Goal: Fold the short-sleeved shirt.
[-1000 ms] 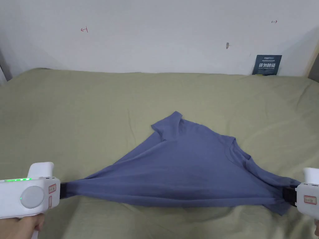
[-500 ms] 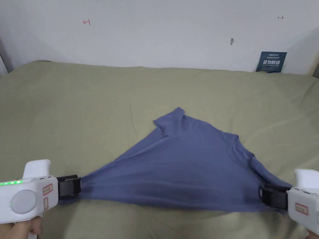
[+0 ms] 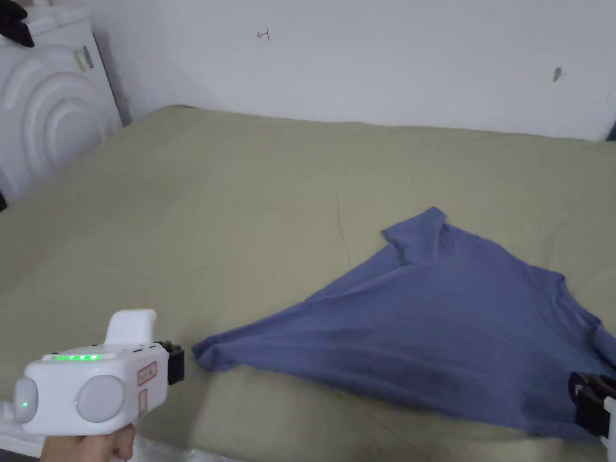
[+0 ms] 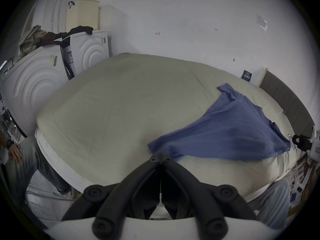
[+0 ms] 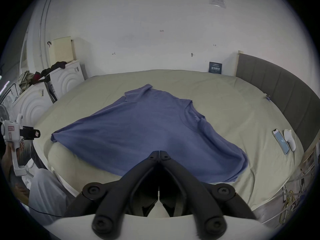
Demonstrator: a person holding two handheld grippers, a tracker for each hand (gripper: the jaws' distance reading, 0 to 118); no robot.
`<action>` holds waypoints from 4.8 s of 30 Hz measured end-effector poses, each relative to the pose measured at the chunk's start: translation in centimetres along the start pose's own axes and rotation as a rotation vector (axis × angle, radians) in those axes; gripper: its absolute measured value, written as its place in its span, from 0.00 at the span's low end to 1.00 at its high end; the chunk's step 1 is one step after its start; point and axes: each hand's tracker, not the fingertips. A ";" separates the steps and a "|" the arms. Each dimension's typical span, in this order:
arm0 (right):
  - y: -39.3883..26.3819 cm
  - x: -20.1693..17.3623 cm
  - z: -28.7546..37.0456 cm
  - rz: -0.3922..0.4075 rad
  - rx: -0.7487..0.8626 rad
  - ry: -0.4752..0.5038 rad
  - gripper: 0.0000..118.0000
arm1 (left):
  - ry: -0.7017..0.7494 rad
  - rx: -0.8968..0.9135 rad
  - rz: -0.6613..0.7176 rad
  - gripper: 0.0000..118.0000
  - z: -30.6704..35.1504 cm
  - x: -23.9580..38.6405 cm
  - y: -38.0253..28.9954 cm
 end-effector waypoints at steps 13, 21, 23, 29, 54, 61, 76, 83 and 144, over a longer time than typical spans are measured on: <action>-0.1 -2.3 -2.6 0.022 -0.069 0.043 0.01 | -0.054 -0.142 0.019 0.97 -9.5 0.5 3.6; 0.4 -2.0 -4.0 0.028 -0.103 0.051 0.01 | -0.061 -0.203 -0.082 0.12 -10.5 2.5 3.7; 0.7 -1.8 -4.5 0.029 -0.105 0.053 0.01 | -0.135 -0.155 -0.032 0.00 -9.9 2.2 4.3; 3.4 -0.8 -6.8 0.025 -0.112 0.041 0.01 | -0.070 -0.179 -0.107 0.00 -9.8 3.2 4.2; 21.0 0.7 -39.4 0.270 -0.410 -0.084 0.93 | -0.126 -0.194 -0.038 0.00 -10.5 3.2 4.4; 21.8 -0.1 -35.6 0.252 -0.361 -0.039 0.02 | -0.125 -0.204 -0.044 0.00 -10.7 3.4 4.7; 28.1 -0.3 -12.7 0.311 -0.090 -0.004 0.02 | -0.138 -0.101 -0.004 0.00 -5.3 3.4 8.2; 31.3 1.6 0.1 0.267 0.098 -0.058 0.02 | -0.134 0.083 -0.067 0.00 1.0 6.1 15.3; 56.5 7.1 -3.8 0.106 0.388 -0.265 0.02 | 0.166 0.522 -0.201 0.00 2.3 21.4 52.8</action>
